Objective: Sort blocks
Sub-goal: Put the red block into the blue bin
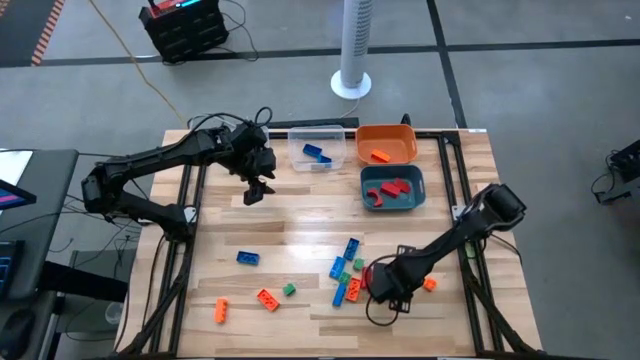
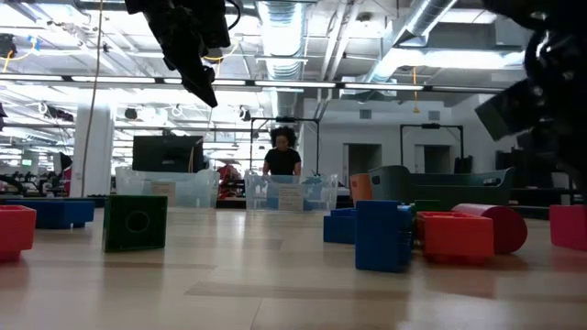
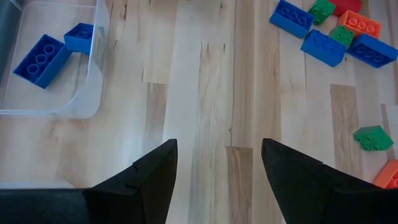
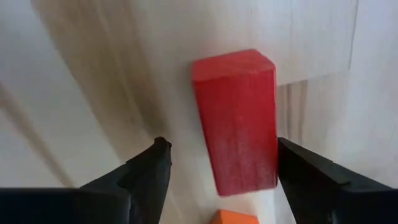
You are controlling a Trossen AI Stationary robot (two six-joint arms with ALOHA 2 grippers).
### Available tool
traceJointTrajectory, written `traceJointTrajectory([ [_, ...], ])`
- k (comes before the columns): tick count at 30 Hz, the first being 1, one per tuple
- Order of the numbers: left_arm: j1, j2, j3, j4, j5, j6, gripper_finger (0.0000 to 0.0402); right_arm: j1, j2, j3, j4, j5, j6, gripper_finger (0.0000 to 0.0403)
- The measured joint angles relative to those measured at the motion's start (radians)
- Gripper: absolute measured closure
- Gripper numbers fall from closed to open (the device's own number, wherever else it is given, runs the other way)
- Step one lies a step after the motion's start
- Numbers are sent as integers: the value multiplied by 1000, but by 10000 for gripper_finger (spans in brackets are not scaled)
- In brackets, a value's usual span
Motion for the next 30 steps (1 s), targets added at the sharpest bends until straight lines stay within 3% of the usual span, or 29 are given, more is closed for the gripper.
traceJointTrajectory([
  [5,0,0,0,0,-6,4,174,-1,2,0,15,0,1,165],
  [13,0,0,0,1,-13,5,174,-56,-18,2,26,-8,-12,312],
  [20,0,0,0,3,-16,7,174,-155,-165,-5,72,165,-11,315],
  [30,0,0,0,3,-29,2,174,-474,-345,-109,-4,238,47,315],
])
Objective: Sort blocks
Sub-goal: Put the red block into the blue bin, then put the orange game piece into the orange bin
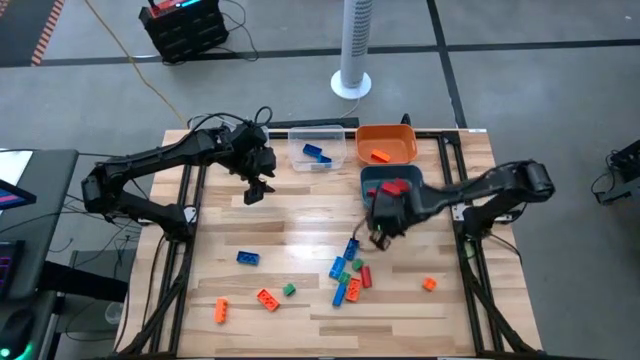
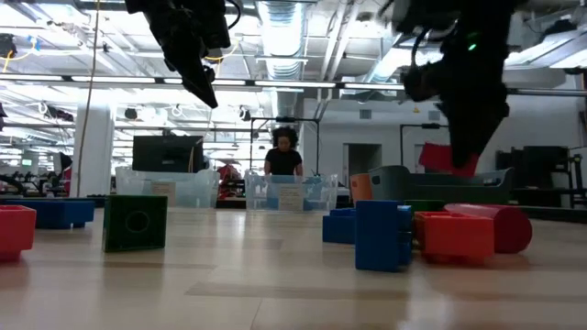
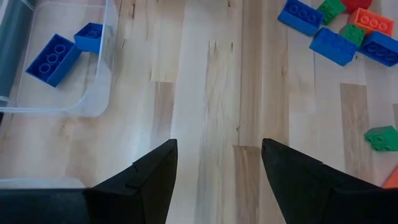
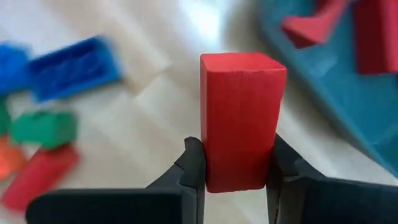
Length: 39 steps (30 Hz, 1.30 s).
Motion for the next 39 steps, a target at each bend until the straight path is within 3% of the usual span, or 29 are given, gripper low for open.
traceJointTrajectory([
  [6,0,0,0,-15,-2,-16,174,-225,8,-3,10,-6,-167,315],
  [12,0,0,0,-64,-2,-48,174,-390,9,-3,21,-45,-189,305],
  [22,0,0,0,-86,-2,-91,174,-492,9,-3,27,-133,-283,133],
  [29,0,0,0,-89,-2,-111,174,-428,-116,-3,-7,-122,-274,115],
  [34,0,0,0,-90,-2,-111,174,-269,-242,-3,6,-25,-139,114],
  [39,0,0,0,-75,-2,-111,174,-99,-270,-3,-9,38,47,113],
])
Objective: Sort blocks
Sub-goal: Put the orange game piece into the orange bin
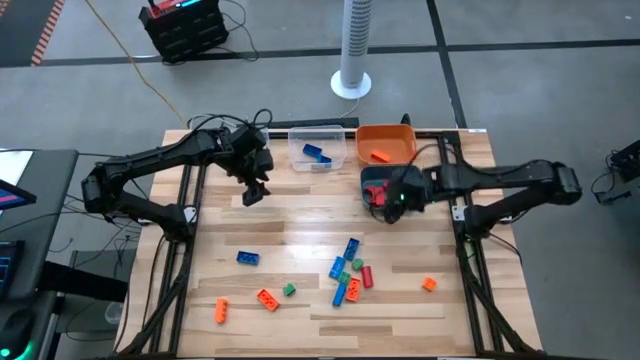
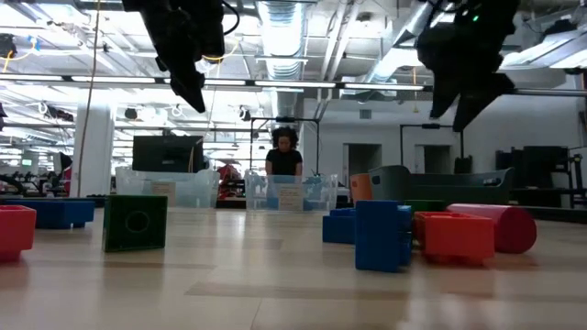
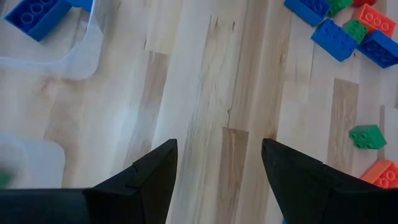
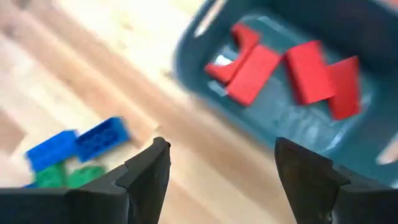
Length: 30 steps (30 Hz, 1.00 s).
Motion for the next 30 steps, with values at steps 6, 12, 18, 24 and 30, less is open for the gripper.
traceJointTrajectory([
  [6,0,0,0,8,0,0,174,178,76,0,9,18,151,113],
  [12,-15,0,-35,-80,36,3,174,303,135,0,53,17,254,117],
  [18,-49,0,-112,-116,39,-24,174,425,141,-23,68,2,381,121],
  [24,-90,-7,-146,-105,40,-49,174,547,104,-89,61,-129,617,122],
  [30,-94,-7,-147,-49,40,-49,174,630,127,-99,34,-339,696,122],
])
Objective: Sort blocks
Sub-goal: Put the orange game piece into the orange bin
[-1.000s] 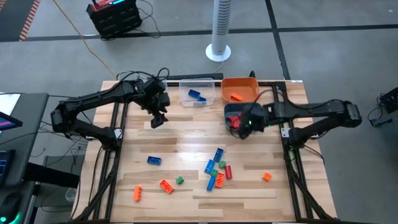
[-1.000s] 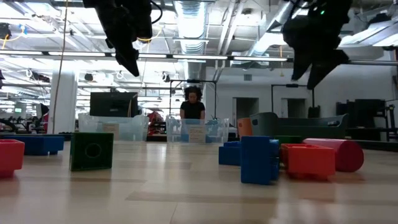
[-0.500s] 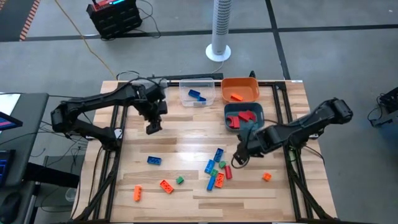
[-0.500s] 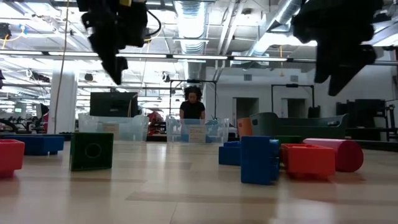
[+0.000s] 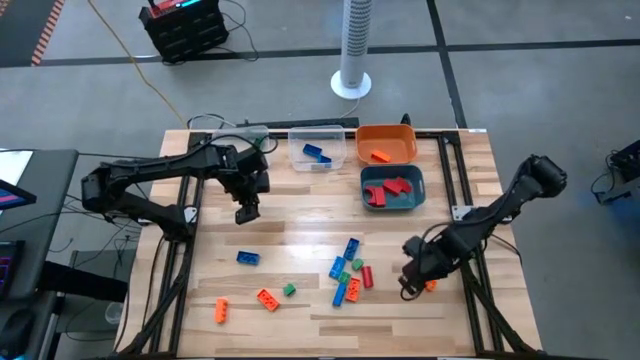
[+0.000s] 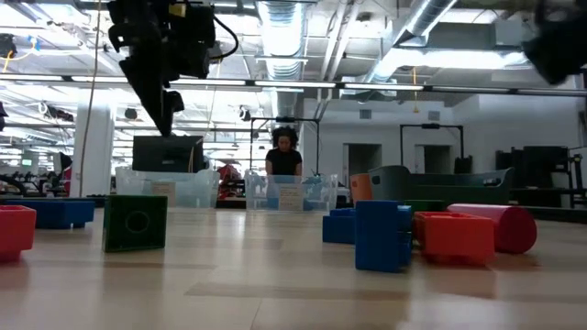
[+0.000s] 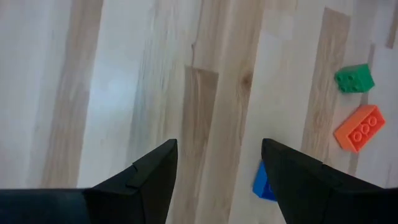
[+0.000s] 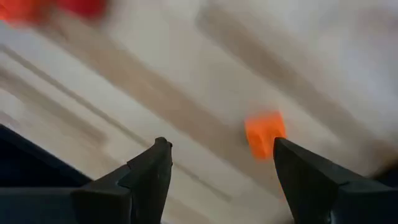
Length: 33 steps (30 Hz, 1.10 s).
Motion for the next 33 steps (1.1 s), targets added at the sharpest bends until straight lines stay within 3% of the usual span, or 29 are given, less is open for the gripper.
traceJointTrajectory([
  [6,0,0,0,24,0,15,174,75,54,0,-108,-52,-8,122],
  [16,0,0,0,23,0,14,174,113,163,1,-70,-35,-163,122],
  [26,0,0,0,7,0,10,174,101,307,-1,34,-31,-239,122],
  [33,0,0,0,-26,-1,11,174,105,305,-74,205,-56,-163,127],
])
